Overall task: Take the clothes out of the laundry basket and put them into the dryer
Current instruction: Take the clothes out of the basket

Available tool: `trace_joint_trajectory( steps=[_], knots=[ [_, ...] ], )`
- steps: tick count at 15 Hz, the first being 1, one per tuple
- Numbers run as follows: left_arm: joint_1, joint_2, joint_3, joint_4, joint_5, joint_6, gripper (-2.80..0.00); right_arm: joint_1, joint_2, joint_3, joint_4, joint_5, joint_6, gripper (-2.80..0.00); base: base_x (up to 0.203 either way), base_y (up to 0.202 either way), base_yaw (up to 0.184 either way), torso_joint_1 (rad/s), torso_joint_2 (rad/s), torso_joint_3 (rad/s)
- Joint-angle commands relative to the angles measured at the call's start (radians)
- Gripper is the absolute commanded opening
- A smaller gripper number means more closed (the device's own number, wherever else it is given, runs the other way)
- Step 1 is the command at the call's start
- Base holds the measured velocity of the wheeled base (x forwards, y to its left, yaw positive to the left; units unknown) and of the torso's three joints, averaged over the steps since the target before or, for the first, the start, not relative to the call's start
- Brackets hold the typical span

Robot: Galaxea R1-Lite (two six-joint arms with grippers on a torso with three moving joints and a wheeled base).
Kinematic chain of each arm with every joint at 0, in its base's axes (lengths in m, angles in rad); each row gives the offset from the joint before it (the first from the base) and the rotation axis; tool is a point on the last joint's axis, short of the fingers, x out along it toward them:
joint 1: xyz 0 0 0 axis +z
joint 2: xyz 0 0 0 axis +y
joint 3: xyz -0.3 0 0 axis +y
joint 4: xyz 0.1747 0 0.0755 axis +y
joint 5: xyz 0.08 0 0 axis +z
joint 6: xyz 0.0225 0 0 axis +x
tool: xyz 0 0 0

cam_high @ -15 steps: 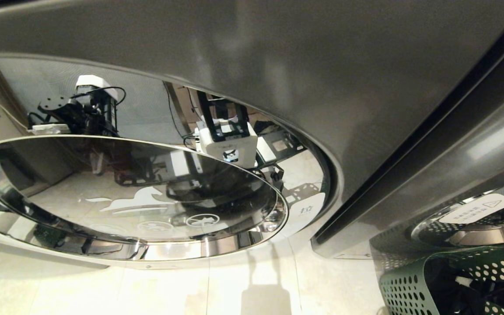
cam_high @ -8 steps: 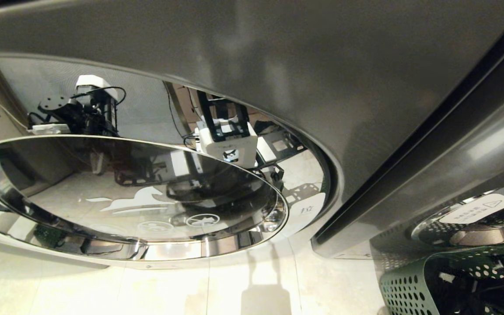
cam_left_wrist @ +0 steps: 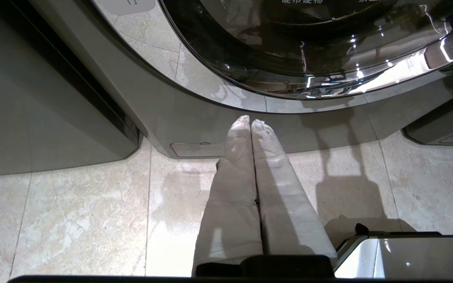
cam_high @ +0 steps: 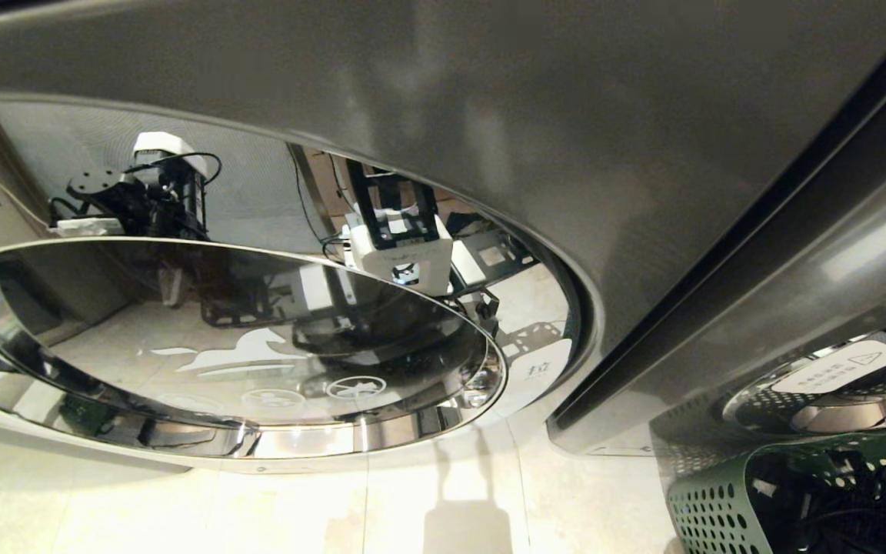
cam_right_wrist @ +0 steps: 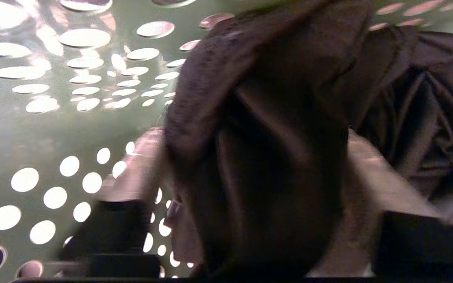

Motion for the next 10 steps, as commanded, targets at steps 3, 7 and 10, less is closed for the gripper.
trace_joint_trajectory(
  steps=[3,7,10],
  knots=[
    [0.0,0.0,0.0,0.0,0.0,0.0,-2.8,0.006,0.013,-0.003,-0.007,-0.014,-0.002,-2.8,0.0,0.0,0.0,0.0,0.0,0.0],
    [0.0,0.0,0.0,0.0,0.0,0.0,-2.8,0.003,-0.045,0.015,0.009,-0.025,0.003,-2.8,0.0,0.0,0.0,0.0,0.0,0.0],
    [0.0,0.0,0.0,0.0,0.0,0.0,-2.8,-0.031,-0.225,0.084,0.122,-0.024,0.006,-2.8,0.0,0.0,0.0,0.0,0.0,0.0]
  ],
)
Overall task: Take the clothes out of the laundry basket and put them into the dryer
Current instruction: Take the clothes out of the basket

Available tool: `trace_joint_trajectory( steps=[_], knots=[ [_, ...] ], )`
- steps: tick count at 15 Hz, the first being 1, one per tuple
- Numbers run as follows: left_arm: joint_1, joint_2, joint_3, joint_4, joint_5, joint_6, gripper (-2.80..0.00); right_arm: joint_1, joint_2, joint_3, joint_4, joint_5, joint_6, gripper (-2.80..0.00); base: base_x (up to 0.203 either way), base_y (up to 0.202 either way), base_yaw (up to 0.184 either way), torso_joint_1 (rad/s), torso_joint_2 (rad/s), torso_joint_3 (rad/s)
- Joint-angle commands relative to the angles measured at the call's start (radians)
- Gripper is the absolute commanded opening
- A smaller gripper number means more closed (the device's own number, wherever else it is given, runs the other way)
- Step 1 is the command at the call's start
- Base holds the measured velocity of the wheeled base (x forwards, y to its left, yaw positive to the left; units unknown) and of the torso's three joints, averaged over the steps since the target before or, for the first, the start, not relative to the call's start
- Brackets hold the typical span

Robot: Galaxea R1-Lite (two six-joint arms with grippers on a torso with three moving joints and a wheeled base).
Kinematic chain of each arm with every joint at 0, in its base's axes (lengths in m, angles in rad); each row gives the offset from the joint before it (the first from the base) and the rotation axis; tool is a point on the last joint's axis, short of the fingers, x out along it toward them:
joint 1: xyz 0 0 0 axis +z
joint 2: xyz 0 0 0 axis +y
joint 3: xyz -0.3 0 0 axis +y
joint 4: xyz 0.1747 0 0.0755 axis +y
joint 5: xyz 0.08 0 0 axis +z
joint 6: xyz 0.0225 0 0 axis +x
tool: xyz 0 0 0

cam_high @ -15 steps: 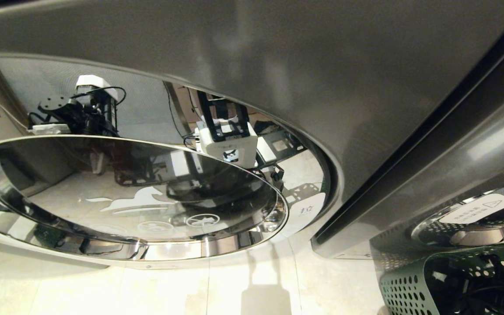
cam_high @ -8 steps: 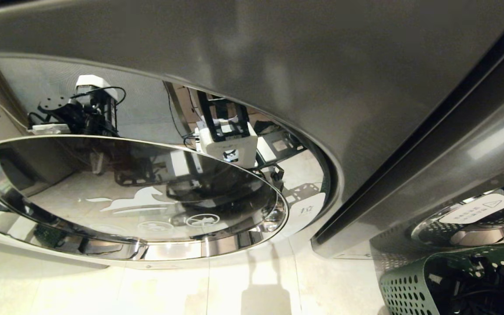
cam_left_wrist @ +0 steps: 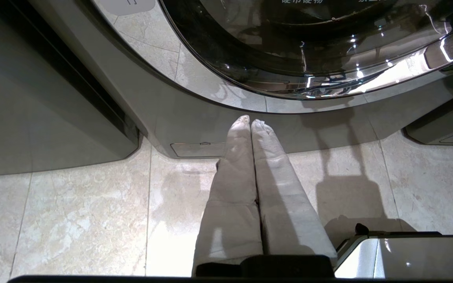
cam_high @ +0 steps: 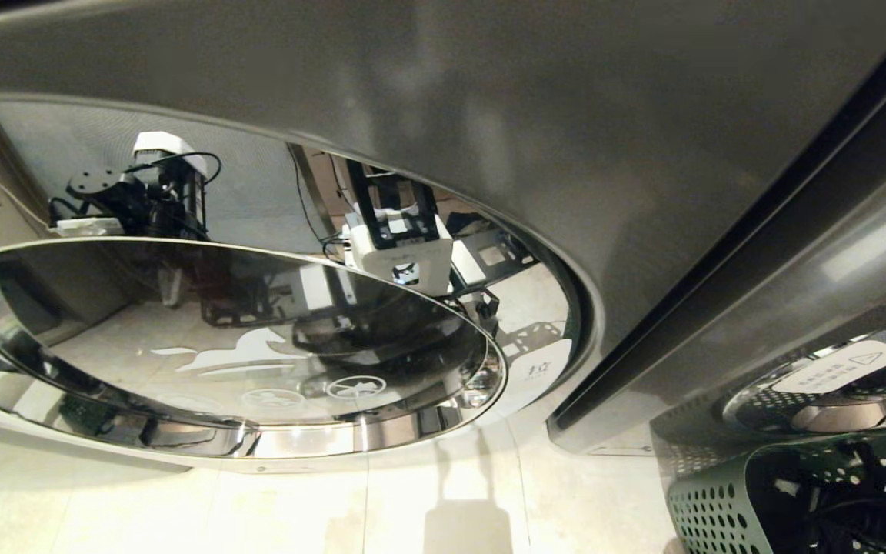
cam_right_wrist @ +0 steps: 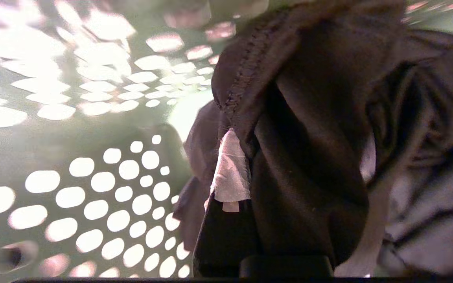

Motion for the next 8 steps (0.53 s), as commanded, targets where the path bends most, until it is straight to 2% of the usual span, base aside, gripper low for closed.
trace_joint_trajectory(
  steps=[1,5,8],
  knots=[
    [0.0,0.0,0.0,0.0,0.0,0.0,-2.8,-0.046,-0.201,0.068,0.097,0.005,0.0,-2.8,0.0,0.0,0.0,0.0,0.0,0.0],
    [0.0,0.0,0.0,0.0,0.0,0.0,-2.8,-0.208,-0.5,0.243,0.294,-0.008,-0.013,-2.8,0.0,0.0,0.0,0.0,0.0,0.0],
    [0.0,0.0,0.0,0.0,0.0,0.0,-2.8,-0.308,-0.729,0.308,0.453,-0.066,-0.027,-2.8,0.0,0.0,0.0,0.0,0.0,0.0]
  ],
)
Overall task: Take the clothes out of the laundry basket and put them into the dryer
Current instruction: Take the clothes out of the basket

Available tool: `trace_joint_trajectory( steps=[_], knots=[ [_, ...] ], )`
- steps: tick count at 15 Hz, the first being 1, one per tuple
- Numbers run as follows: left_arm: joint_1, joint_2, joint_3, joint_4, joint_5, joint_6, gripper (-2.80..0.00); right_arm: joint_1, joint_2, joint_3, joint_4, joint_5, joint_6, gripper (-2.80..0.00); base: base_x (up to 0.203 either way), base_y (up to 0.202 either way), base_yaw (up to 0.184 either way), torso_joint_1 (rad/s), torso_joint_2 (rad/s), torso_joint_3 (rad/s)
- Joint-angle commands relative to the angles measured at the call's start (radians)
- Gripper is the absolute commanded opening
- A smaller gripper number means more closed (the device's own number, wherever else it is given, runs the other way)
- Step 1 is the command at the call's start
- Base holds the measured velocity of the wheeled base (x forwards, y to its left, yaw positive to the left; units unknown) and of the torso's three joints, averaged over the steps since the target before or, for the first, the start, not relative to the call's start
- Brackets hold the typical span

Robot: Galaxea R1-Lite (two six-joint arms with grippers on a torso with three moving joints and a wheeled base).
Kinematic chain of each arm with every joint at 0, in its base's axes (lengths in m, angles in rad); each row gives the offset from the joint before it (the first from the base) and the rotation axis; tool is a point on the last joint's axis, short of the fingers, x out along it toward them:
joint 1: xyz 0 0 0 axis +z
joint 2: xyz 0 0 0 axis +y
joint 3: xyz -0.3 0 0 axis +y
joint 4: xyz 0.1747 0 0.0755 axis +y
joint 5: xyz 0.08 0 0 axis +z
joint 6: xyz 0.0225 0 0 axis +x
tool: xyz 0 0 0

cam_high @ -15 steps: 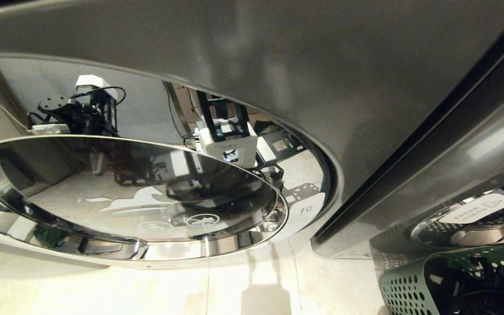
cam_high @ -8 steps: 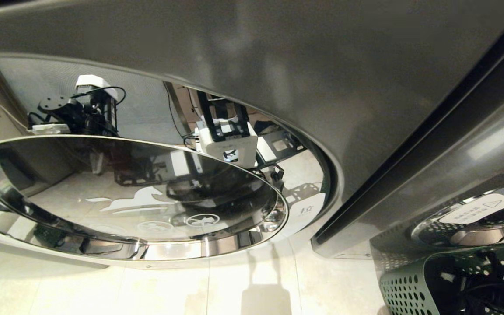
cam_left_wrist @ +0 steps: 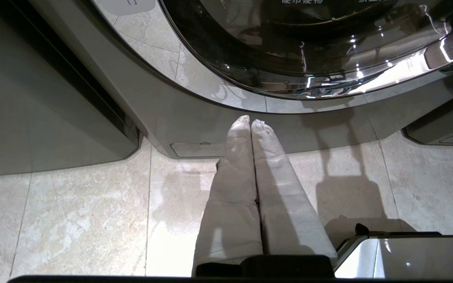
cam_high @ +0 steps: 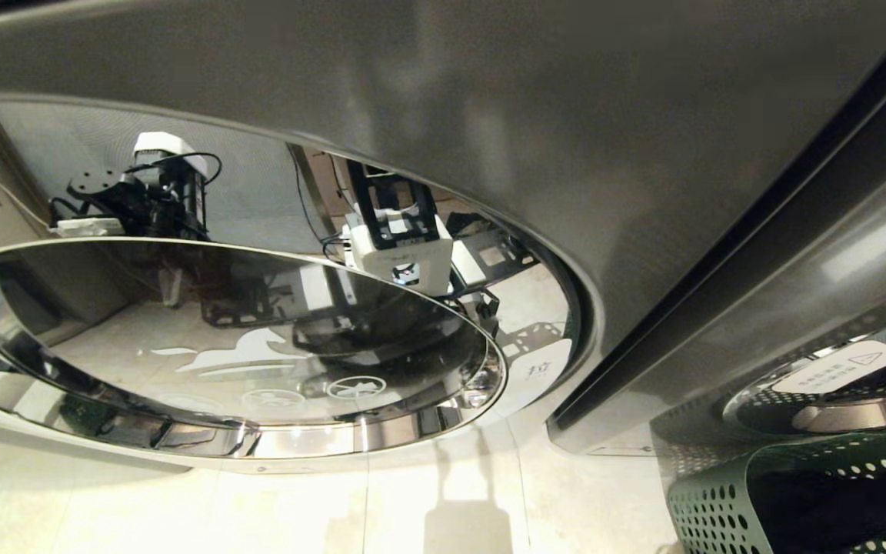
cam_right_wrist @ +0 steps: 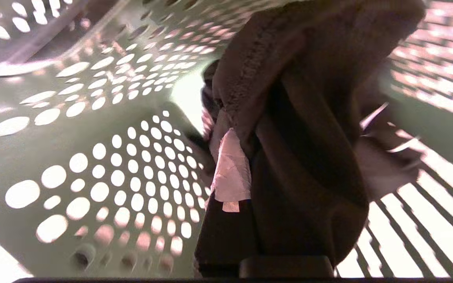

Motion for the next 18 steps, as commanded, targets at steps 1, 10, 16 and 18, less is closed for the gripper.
trace_joint_trajectory(
  steps=[1,10,16,18],
  knots=[
    [0.0,0.0,0.0,0.0,0.0,0.0,-2.8,-0.079,-0.253,0.067,0.079,-0.017,-0.008,-2.8,0.0,0.0,0.0,0.0,0.0,0.0],
    [0.0,0.0,0.0,0.0,0.0,0.0,-2.8,-0.23,-1.026,0.425,-0.133,-0.072,0.081,-2.8,0.0,0.0,0.0,0.0,0.0,0.0],
    [0.0,0.0,0.0,0.0,0.0,0.0,-2.8,0.037,-1.458,0.417,-0.153,-0.048,0.292,-2.8,0.0,0.0,0.0,0.0,0.0,0.0],
    [0.0,0.0,0.0,0.0,0.0,0.0,-2.8,0.167,-1.554,0.33,-0.057,-0.104,0.344,-2.8,0.0,0.0,0.0,0.0,0.0,0.0]
  ],
)
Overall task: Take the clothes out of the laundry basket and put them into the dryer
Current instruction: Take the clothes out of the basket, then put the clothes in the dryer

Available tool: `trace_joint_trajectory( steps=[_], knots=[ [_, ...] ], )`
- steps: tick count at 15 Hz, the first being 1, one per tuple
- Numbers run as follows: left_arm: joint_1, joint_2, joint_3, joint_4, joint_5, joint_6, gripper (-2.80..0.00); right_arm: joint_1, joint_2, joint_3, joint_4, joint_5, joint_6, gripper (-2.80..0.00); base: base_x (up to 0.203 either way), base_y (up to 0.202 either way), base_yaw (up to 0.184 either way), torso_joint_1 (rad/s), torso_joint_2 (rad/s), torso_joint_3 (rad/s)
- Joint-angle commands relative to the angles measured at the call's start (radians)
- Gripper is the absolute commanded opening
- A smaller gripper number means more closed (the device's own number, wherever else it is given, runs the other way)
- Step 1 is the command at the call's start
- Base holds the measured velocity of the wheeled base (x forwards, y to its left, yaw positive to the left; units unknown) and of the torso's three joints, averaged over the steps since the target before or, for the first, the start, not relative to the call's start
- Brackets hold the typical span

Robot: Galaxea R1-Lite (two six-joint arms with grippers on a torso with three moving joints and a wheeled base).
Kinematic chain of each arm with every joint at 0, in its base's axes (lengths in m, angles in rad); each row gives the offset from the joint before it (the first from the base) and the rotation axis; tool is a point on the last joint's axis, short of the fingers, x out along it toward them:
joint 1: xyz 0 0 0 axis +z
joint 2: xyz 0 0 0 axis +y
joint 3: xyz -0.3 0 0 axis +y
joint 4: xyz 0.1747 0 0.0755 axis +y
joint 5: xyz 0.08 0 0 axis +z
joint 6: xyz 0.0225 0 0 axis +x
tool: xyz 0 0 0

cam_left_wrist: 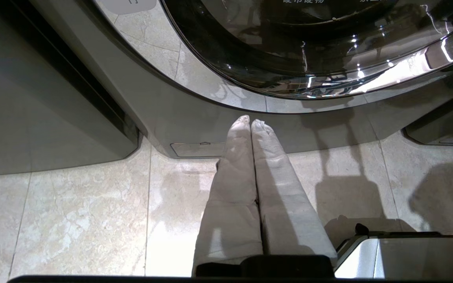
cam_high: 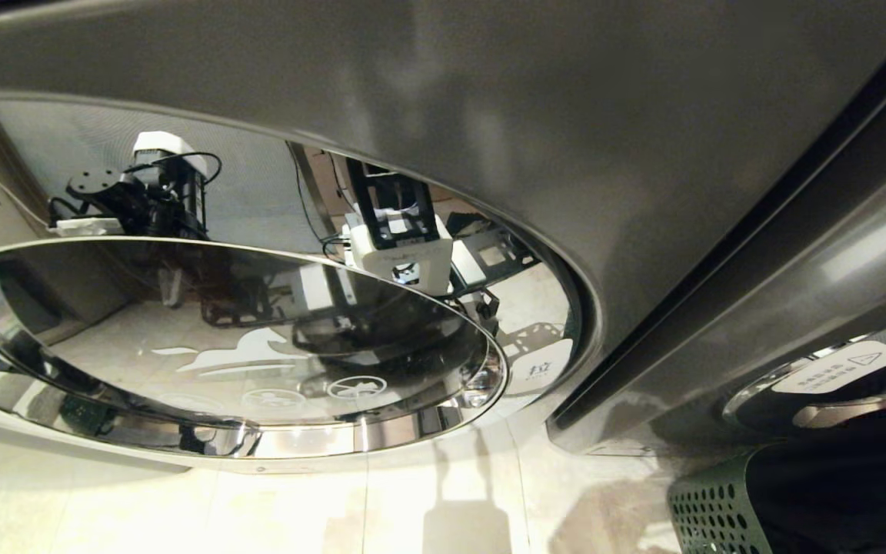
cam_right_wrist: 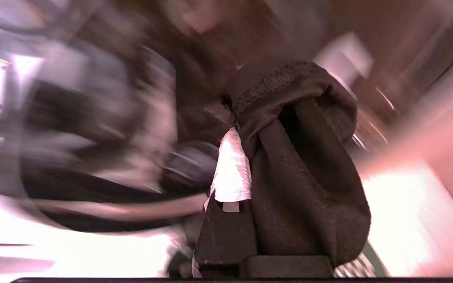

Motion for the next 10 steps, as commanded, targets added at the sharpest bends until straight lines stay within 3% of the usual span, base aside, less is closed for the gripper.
trace_joint_trajectory(
  steps=[1,4,7,10],
  knots=[
    [0.0,0.0,0.0,0.0,0.0,0.0,-2.8,0.153,-0.172,-0.094,0.1,-0.042,0.042,-2.8,0.0,0.0,0.0,0.0,0.0,0.0],
    [0.0,0.0,0.0,0.0,0.0,0.0,-2.8,0.349,-0.256,-0.169,0.188,-0.092,0.084,-2.8,0.0,0.0,0.0,0.0,0.0,0.0],
    [0.0,0.0,0.0,0.0,0.0,0.0,-2.8,0.601,-0.286,-0.171,0.205,-0.284,0.064,-2.8,0.0,0.0,0.0,0.0,0.0,0.0],
    [0.0,0.0,0.0,0.0,0.0,0.0,-2.8,0.842,-0.353,-0.118,0.24,-0.493,-0.012,-2.8,0.0,0.0,0.0,0.0,0.0,0.0]
  ],
)
